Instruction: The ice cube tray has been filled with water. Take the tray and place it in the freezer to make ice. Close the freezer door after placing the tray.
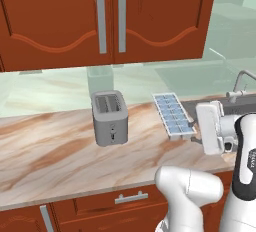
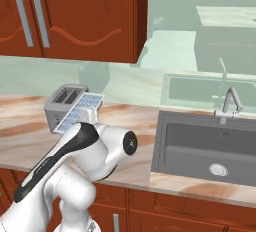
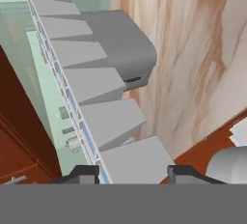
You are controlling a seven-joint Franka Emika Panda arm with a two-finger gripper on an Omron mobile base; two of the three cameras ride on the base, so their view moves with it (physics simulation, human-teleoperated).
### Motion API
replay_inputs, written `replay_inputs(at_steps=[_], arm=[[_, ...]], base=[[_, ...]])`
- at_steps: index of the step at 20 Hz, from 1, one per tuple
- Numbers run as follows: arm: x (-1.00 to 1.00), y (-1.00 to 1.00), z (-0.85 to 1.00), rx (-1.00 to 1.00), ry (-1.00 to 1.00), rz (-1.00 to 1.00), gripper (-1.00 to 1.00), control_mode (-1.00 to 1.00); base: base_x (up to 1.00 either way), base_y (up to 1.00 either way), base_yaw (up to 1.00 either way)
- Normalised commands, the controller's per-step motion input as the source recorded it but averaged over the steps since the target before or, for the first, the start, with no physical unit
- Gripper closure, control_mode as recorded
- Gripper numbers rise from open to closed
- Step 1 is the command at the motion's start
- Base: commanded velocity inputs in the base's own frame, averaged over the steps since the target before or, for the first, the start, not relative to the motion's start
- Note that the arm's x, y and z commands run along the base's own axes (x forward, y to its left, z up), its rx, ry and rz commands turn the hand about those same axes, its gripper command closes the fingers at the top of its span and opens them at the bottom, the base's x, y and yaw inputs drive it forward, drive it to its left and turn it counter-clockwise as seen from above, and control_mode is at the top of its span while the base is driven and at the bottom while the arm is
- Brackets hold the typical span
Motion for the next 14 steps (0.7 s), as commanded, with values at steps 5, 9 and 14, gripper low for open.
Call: replay_inputs(at_steps=[5,9,14], arm=[[-0.29,0.01,0.32,-0.13,0.00,0.00,1.00,-1.00],[0.00,0.02,0.26,-0.02,0.00,0.00,1.00,-1.00],[0.05,0.00,0.12,0.00,0.00,0.00,1.00,-1.00]], base=[[0.00,0.00,0.00],[0.00,0.00,0.00],[0.00,0.00,0.00]])
